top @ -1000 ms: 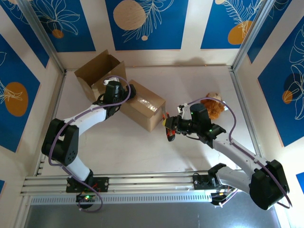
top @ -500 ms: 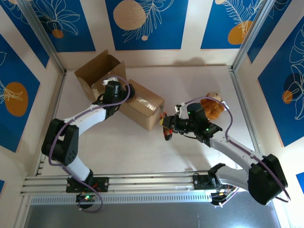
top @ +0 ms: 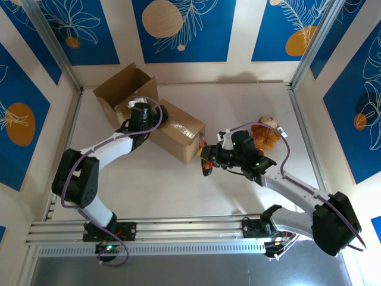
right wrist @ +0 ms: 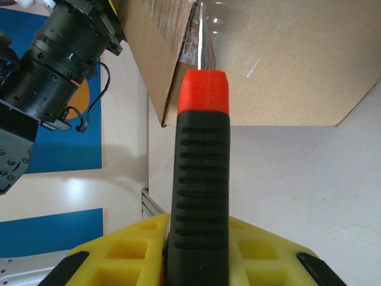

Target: Unpack the express box

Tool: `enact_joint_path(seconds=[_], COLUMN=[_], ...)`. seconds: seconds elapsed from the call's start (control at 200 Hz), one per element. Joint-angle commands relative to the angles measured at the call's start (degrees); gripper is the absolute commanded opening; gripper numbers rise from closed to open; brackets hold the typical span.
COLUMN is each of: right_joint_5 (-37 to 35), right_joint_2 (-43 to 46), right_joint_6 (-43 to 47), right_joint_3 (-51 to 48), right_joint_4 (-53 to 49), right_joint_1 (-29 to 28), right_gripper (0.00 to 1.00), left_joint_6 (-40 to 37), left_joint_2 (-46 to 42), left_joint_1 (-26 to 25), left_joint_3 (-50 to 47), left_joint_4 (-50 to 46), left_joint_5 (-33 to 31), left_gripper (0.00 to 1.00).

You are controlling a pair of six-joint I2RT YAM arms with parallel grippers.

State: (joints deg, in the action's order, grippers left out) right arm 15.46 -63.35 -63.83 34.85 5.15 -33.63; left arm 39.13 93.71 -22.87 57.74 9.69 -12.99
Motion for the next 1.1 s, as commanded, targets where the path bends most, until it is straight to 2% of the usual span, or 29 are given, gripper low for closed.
enact_joint_path(seconds=[0.0,0.245,0.53,1.096], right_joint_5=[3.85,3.94,4.20,5.56], right_joint_2=[-0.11,-0.09,0.07,-1.50], right_joint_6=[0.04,-1.29,-1.12,-3.42], right_joint_3=[-0.31,-0.71,-0.09,-0.31], right_joint_4=[5.08,6.80,6.68,7.51], right_joint_1=[-1.83,-2.75,-2.68,-3.23], right_gripper=[0.00,0.00,0.00,0.00], left_joint_6=[0.60,0.69,-0.87,-0.86], left_joint_2=[5.78,6.98,7.65,7.28], left_joint_1=[0.07,-0.24,-0.53,-0.51], left_joint_3=[-4.30,-3.02,0.38,-0.43], left_joint_4=[-13.54,-15.63,-25.43,-24.65], left_joint_5=[0.16,-0.21,-1.85,-1.24], left_gripper=[0.96,0.96,0.96,0.96])
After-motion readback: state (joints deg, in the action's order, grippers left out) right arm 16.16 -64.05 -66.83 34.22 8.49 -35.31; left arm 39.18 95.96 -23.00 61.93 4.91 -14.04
